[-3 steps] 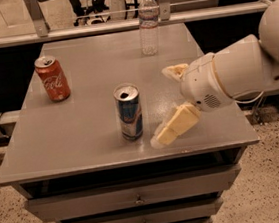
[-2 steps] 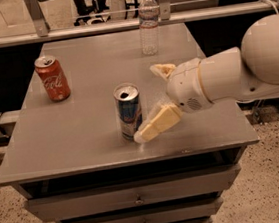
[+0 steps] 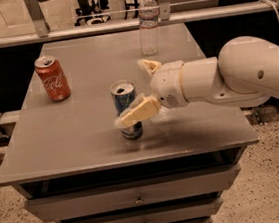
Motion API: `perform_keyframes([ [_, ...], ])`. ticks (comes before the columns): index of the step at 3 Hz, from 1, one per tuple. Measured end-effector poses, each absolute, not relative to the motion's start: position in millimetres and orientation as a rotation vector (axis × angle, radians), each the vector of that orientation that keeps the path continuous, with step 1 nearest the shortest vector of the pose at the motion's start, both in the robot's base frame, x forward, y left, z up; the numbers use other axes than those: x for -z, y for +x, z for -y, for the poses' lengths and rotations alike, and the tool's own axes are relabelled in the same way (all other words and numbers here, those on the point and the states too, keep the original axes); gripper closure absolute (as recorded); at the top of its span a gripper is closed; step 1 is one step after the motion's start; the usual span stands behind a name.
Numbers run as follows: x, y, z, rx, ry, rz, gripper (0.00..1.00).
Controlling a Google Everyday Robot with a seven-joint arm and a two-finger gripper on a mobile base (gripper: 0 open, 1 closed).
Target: Knock redbull can over
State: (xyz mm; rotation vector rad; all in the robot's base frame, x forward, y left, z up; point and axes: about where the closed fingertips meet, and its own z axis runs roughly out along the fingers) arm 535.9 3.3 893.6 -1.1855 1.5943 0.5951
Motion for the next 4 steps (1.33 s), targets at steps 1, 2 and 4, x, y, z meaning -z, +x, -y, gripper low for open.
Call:
perform_keyframes([
  [1, -904.0, 567.3, -10.9, -0.619, -1.119, -1.566, 0.0],
  [2, -917.9, 601.9, -19.1, -0.63, -1.07, -1.54, 0.0],
  [4, -923.9, 622.1, 22.6, -0.595, -1.09, -1.528, 0.0],
])
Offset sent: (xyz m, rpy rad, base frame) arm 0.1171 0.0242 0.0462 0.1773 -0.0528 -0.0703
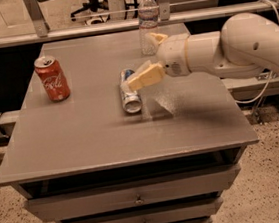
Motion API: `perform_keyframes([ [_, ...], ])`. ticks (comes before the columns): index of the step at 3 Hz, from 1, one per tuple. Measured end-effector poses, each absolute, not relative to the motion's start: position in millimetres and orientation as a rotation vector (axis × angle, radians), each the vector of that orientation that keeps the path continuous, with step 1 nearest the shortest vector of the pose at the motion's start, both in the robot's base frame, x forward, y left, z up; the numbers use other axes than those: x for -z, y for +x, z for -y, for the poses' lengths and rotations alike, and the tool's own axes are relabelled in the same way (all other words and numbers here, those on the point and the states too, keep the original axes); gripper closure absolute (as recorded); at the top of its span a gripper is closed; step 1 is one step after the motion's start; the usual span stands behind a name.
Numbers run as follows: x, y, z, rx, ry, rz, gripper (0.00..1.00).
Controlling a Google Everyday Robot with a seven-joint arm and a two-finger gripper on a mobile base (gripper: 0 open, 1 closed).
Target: Knock redbull can over
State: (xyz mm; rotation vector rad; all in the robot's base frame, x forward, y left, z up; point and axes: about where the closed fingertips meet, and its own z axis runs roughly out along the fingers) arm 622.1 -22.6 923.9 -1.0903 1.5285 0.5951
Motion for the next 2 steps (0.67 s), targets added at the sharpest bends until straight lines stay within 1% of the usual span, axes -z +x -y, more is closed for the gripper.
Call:
perform_keyframes([
  [1, -920.0, 608.7, 67.1, -0.578, -1.138, -1.534, 0.0],
  [2, -918.3, 593.1, 124.2, -0.541, -1.181, -1.553, 0.0],
])
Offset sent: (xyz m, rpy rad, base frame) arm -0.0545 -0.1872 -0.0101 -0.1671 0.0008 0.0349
